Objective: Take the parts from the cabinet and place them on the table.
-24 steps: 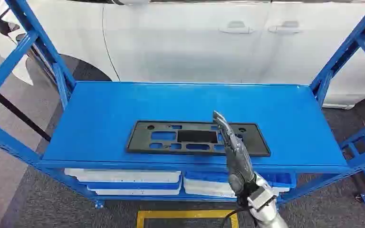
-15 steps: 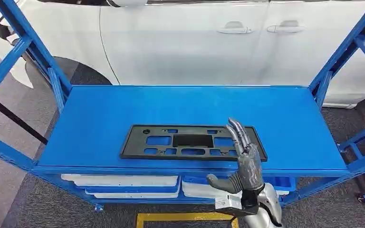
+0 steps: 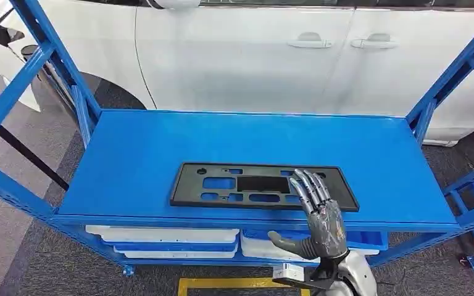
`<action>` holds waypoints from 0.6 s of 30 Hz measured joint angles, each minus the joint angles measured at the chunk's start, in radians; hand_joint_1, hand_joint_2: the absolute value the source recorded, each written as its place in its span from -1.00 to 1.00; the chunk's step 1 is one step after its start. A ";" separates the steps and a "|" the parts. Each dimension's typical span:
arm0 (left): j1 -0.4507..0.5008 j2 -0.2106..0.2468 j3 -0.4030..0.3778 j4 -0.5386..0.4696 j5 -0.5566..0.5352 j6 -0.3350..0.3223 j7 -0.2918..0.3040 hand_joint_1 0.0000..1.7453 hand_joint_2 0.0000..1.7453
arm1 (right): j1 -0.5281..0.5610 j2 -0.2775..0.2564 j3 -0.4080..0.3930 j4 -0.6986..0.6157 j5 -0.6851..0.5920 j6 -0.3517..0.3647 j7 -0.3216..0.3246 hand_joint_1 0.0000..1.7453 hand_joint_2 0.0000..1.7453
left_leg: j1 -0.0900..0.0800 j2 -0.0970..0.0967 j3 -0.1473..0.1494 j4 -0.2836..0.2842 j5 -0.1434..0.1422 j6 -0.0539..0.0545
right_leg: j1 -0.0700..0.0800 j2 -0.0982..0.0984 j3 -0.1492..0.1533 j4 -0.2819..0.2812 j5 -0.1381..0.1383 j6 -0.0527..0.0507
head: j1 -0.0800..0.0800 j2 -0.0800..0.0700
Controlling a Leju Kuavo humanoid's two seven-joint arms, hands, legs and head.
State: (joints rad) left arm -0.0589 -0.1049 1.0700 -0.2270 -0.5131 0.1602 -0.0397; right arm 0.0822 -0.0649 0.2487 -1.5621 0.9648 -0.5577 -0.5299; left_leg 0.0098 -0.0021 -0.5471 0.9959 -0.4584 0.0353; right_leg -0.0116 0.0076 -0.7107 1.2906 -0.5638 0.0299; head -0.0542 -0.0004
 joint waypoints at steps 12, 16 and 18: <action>-0.006 0.000 -0.001 0.000 0.000 -0.031 -0.012 -1.00 -1.00 | -0.102 -0.002 0.131 0.212 0.361 -0.074 0.175 -1.00 1.00 | 0.002 -0.001 -0.092 0.222 -0.137 -0.055 | 0.001 -0.002 0.142 -0.299 0.117 -0.050 | 0.000 0.000; -0.003 0.002 -0.001 0.000 0.000 -0.031 -0.011 -1.00 -1.00 | -0.135 0.007 0.200 0.288 0.378 -0.078 0.195 -1.00 1.00 | 0.002 -0.001 -0.110 0.238 -0.092 -0.057 | 0.003 -0.002 0.145 -0.296 0.114 -0.050 | 0.000 0.000; -0.005 0.003 -0.002 0.000 0.000 -0.032 -0.011 -1.00 -1.00 | -0.146 0.010 0.216 0.306 0.378 -0.080 0.197 -1.00 1.00 | 0.002 -0.001 -0.023 0.059 -0.005 -0.048 | 0.003 -0.001 0.151 -0.295 0.110 -0.045 | 0.000 0.000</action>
State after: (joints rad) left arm -0.0635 -0.1019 1.0685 -0.2266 -0.5131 0.1278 -0.0504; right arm -0.0643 -0.0549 0.4643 -1.2562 1.3432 -0.6378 -0.3326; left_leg 0.0114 -0.0032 -0.5699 1.0545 -0.4631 -0.0124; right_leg -0.0091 0.0062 -0.5594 0.9960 -0.4535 -0.0148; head -0.0542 -0.0004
